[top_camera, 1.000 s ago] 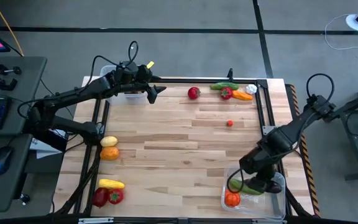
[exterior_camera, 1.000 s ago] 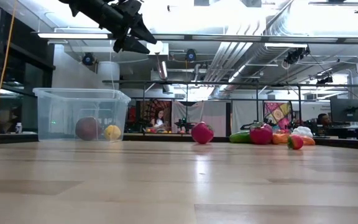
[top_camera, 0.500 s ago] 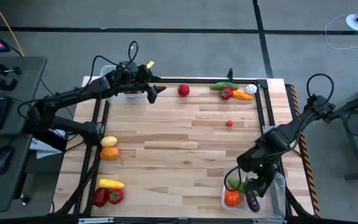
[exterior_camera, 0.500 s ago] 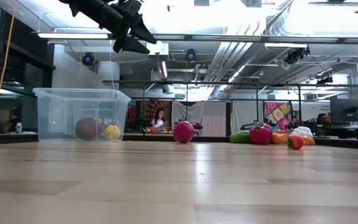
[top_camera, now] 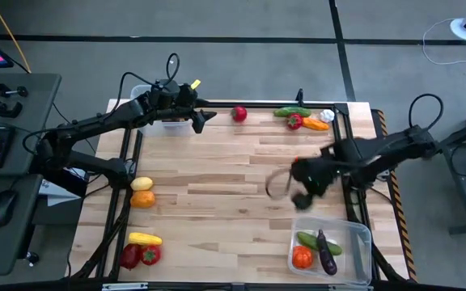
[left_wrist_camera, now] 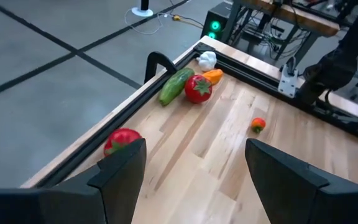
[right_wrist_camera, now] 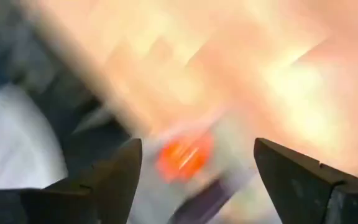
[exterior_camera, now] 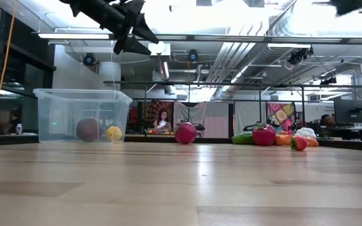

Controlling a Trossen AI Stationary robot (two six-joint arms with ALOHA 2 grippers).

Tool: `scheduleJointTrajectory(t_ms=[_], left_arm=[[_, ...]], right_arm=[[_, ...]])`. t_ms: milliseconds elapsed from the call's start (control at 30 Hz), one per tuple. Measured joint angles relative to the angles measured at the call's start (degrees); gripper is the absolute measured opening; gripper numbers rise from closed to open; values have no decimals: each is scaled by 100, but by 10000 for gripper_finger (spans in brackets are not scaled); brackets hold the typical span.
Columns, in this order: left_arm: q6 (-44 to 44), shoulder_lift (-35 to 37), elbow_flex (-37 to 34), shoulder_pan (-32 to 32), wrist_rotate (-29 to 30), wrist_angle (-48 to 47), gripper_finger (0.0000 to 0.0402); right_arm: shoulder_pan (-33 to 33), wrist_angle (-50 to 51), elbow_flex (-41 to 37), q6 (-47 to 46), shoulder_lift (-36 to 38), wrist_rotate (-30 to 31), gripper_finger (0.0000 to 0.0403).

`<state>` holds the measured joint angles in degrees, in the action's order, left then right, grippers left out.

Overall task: Sort produce into baskets
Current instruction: Put the orange tomato into the top transparent bin

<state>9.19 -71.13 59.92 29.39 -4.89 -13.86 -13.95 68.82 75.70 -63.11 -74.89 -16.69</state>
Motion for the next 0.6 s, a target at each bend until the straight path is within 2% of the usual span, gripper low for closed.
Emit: scheduleJointTrajectory(t_ms=[133, 200, 400, 600], left_arm=[[233, 0, 0, 0, -58, -1, 262], [322, 0, 0, 0, -60, -1, 262], [564, 0, 0, 0, -124, -1, 262], [708, 0, 0, -2, -338, -1, 262]], right_arm=[[910, 916, -113, 235, -13, 1875, 303], [1455, 1112, -427, 247, -26, 2260, 303], [2792, -109, -1864, 664, -33, 2157, 303], [3312, -1717, -3064, 674, -37, 1801, 303]])
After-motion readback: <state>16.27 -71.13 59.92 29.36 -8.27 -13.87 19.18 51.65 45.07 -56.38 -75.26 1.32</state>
